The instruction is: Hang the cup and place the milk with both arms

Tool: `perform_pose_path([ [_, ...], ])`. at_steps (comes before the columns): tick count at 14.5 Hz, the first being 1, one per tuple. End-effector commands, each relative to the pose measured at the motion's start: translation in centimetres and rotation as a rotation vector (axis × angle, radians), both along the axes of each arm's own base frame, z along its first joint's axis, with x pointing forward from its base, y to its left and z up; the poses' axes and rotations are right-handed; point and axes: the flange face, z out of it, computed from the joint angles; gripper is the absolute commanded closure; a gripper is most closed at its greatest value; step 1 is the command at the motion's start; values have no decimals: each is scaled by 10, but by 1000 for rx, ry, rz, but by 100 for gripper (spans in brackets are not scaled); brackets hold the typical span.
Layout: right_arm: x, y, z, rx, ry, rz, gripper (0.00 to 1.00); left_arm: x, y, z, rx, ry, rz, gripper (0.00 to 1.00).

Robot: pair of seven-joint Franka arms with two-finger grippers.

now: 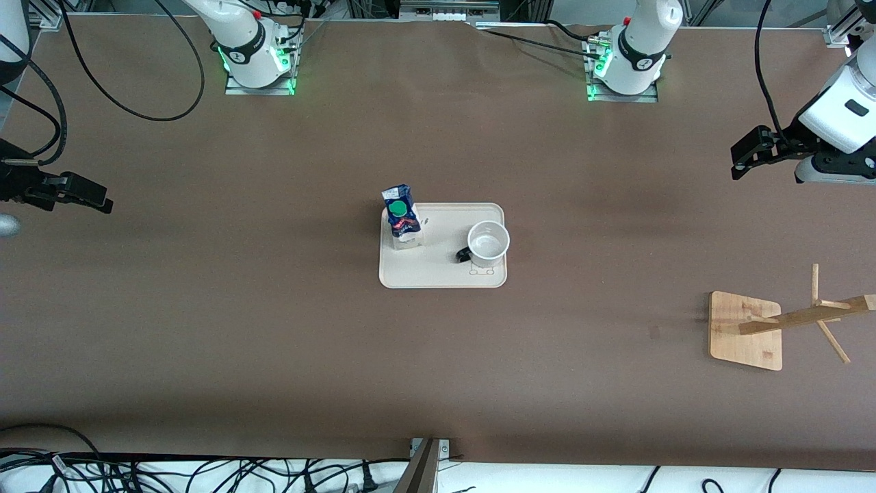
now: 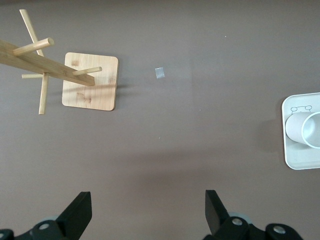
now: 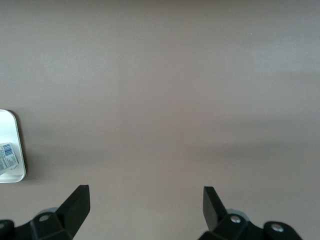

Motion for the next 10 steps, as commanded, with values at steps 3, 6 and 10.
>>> perform_pose_path([
  [3, 6, 37, -18, 11, 39, 59, 0, 4, 1, 4, 1, 3, 0, 0],
  [6, 8, 75, -30, 9, 59, 100, 0, 4, 1, 4, 3, 3, 0, 0],
  [10, 16, 98, -64, 4, 111, 115, 0, 4, 1, 4, 3, 3, 0, 0],
])
